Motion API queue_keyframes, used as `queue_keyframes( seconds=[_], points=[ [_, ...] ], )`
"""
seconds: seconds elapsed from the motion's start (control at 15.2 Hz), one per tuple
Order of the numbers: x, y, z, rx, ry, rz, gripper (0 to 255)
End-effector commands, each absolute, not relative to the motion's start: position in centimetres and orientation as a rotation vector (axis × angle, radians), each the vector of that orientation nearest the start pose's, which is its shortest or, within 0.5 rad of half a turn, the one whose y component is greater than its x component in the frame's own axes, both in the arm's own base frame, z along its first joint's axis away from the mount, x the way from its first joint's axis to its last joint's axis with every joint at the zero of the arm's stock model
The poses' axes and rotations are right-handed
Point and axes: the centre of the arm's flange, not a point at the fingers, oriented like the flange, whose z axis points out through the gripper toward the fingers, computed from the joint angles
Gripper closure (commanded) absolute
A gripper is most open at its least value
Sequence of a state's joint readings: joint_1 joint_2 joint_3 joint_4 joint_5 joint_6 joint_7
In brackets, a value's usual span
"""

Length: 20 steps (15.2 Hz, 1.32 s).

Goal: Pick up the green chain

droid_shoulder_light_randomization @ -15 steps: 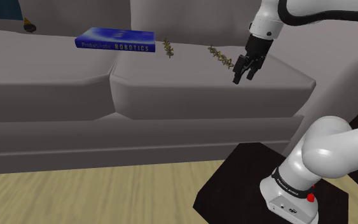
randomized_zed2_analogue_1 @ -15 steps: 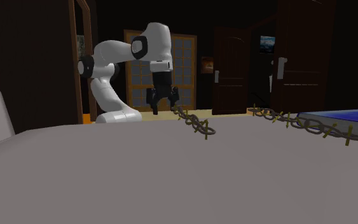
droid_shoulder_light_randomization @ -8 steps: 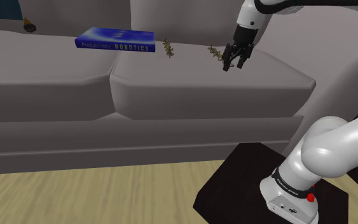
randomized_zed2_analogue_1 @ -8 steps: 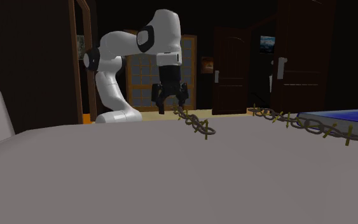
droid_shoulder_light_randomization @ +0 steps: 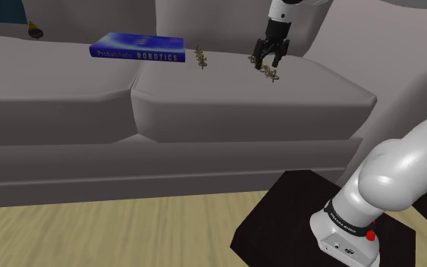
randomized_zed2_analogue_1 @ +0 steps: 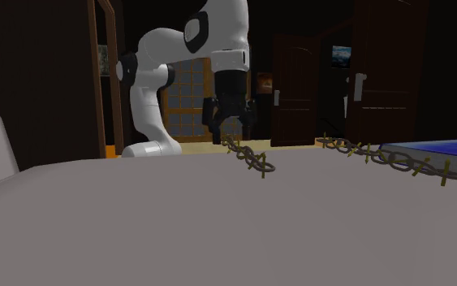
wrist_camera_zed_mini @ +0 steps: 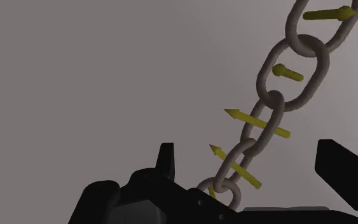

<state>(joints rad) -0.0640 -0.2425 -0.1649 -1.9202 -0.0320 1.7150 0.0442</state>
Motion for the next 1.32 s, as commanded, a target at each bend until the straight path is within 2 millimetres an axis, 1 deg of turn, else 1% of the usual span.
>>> queue_keyframes(
  seconds=[0.0, 0.26, 0.33, 0.73, 0.79, 0.92, 0.99, 1.25],
  points=[
    [49.7, -13.7, 59.8, -3.113, 0.435, -0.054, 0],
    [53.9, -16.6, 60.7, -3.118, 0.475, -0.052, 0],
    [54.2, -16.8, 60.8, -3.119, 0.478, -0.052, 0],
    [54.2, -16.8, 57.6, -3.119, 0.478, -0.052, 0],
    [54.2, -16.8, 56.8, -3.119, 0.478, -0.052, 0],
    [54.2, -16.8, 56.8, -3.119, 0.477, -0.052, 0],
    [54.2, -16.8, 56.8, -3.119, 0.478, -0.052, 255],
    [54.2, -16.6, 56.9, -3.119, 0.478, -0.052, 255]
  ],
)
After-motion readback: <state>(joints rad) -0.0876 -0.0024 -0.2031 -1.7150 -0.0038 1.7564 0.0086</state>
